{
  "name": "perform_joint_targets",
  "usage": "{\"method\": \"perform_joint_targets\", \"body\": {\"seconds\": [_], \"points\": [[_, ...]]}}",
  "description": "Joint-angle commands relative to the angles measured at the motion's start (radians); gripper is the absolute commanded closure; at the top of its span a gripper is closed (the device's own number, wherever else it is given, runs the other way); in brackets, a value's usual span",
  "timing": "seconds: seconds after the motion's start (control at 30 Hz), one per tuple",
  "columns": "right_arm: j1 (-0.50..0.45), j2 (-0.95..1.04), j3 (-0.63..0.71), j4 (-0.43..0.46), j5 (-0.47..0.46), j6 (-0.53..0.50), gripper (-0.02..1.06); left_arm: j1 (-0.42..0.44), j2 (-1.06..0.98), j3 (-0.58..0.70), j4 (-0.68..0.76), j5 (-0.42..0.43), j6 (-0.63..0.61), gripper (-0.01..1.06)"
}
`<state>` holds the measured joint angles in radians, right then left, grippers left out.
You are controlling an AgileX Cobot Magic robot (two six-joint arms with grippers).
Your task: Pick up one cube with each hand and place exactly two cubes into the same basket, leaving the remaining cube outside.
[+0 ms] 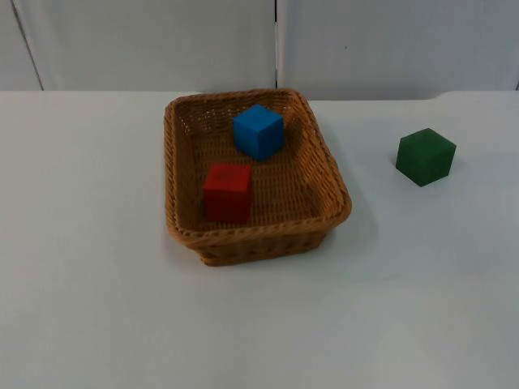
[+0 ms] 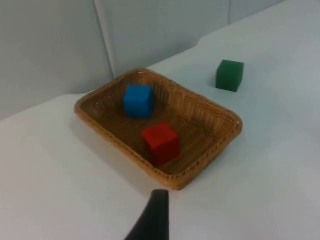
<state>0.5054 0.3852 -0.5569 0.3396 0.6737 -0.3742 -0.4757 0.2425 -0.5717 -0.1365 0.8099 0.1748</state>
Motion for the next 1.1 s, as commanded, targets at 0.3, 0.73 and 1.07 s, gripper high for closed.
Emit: {"method": "perform_joint_targets", "body": {"seconds": [0.3, 0.73, 1.07], "points": [[0.007, -0.162, 0.019, -0.065, 0.102, 0.056, 0.27, 0.0, -0.218, 0.009, 0.085, 0.171, -0.183, 0.17], [0.007, -0.315, 0.019, -0.16, 0.245, 0.158, 0.27, 0.0, -0.243, 0.078, 0.074, 0.263, -0.182, 0.17], [0.007, -0.385, 0.017, -0.278, 0.306, 0.31, 0.27, 0.0, -0.243, 0.078, 0.082, 0.263, -0.175, 0.17]]}}
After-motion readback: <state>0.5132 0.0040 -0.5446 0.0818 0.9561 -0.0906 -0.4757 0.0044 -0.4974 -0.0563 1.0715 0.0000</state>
